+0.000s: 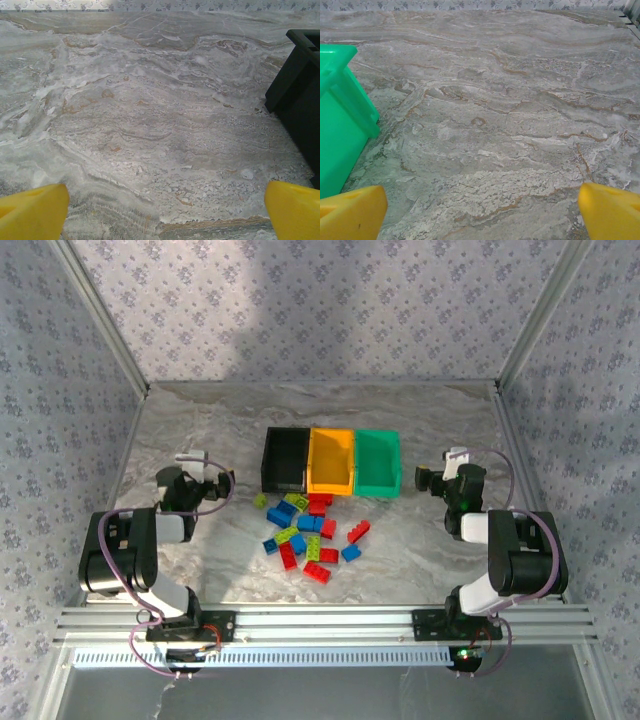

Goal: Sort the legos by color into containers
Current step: Pick up the lego from the center of the table.

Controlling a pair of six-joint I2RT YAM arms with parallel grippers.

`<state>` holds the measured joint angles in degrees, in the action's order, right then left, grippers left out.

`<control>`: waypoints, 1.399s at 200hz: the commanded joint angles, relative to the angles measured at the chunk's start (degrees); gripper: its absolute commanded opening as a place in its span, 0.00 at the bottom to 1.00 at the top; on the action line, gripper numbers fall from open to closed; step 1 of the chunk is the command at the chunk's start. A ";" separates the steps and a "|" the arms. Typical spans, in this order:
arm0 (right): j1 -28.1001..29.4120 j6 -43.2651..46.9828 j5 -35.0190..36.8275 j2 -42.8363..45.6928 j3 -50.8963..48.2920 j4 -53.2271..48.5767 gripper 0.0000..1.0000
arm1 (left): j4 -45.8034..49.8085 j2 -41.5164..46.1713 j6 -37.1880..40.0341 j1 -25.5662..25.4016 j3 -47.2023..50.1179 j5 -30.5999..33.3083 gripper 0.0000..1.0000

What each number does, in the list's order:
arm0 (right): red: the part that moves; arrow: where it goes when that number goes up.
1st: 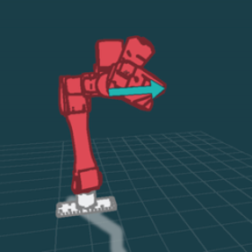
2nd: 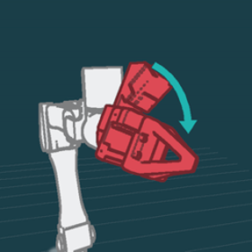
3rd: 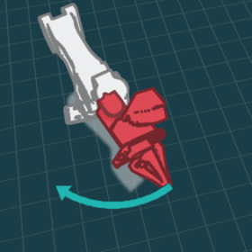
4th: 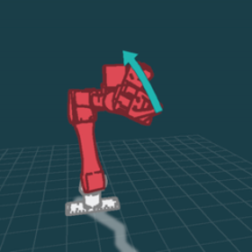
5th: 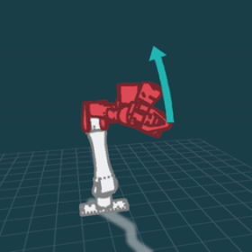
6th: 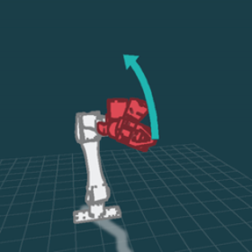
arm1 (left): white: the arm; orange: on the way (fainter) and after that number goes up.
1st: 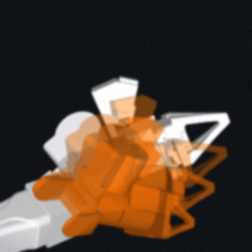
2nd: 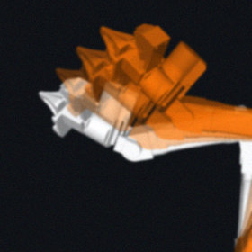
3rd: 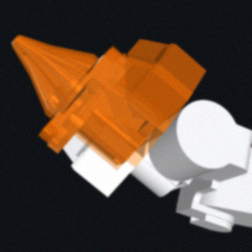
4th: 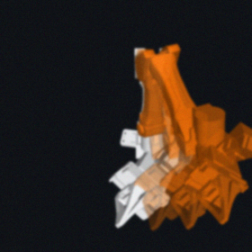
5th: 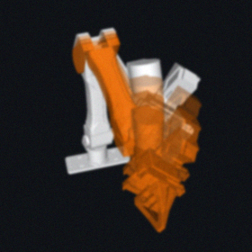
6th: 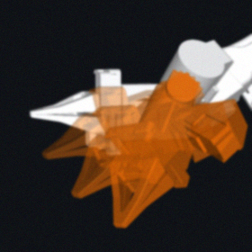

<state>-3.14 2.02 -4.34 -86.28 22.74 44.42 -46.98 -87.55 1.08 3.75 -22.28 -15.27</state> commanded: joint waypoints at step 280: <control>1.48 0.28 5.40 -0.18 0.09 -0.32 1.00 | -2.59 0.10 1.22 0.29 0.49 -1.43 1.00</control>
<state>-2.44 2.02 -2.72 -86.28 22.74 44.40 -46.98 -87.55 1.08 3.75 -22.28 -15.27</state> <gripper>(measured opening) 0.999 0.994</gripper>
